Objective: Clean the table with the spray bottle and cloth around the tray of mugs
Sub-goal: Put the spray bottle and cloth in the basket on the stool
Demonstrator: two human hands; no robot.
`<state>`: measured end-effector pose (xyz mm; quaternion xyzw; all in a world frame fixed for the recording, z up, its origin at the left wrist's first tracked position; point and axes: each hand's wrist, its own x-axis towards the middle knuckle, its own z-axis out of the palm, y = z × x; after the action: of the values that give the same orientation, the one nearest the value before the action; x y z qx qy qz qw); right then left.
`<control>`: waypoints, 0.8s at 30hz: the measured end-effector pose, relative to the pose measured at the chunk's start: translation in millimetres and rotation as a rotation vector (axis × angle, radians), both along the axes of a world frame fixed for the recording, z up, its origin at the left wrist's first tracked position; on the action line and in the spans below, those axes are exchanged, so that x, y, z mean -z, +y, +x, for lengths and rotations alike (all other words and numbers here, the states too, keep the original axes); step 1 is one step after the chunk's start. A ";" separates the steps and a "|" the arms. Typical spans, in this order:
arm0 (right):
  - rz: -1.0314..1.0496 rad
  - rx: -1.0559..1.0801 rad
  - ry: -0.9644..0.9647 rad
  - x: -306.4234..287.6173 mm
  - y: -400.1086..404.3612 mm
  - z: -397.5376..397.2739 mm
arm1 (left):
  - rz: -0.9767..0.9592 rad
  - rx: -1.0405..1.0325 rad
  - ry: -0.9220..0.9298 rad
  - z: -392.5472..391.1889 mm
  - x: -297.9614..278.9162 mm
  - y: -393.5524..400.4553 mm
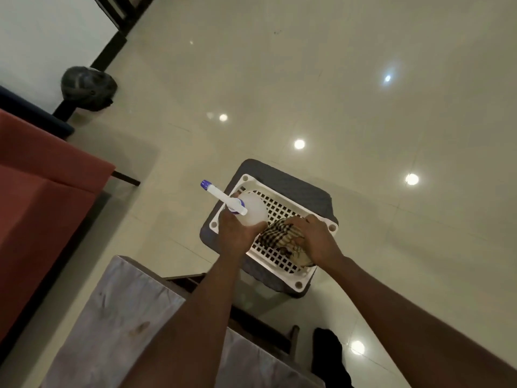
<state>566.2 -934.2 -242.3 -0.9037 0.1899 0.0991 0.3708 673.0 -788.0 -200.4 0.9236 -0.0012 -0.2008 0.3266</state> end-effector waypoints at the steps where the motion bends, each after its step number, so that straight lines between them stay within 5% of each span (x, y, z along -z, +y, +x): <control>1: -0.017 -0.019 0.009 4.1 0.4 3.0 | 0.015 0.002 0.001 2.5 4.0 0.4; 17: -0.223 -0.245 0.179 20.6 5.3 9.5 | 0.048 -0.010 0.039 16.9 32.4 4.3; 24: -0.119 -0.107 0.129 6.2 6.8 3.6 | -0.026 0.010 0.012 5.4 9.9 37.9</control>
<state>569.8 -927.4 -248.5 -0.9247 0.1704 0.1652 0.2977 678.3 -750.1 -210.2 0.9181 -0.0065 -0.2078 0.3374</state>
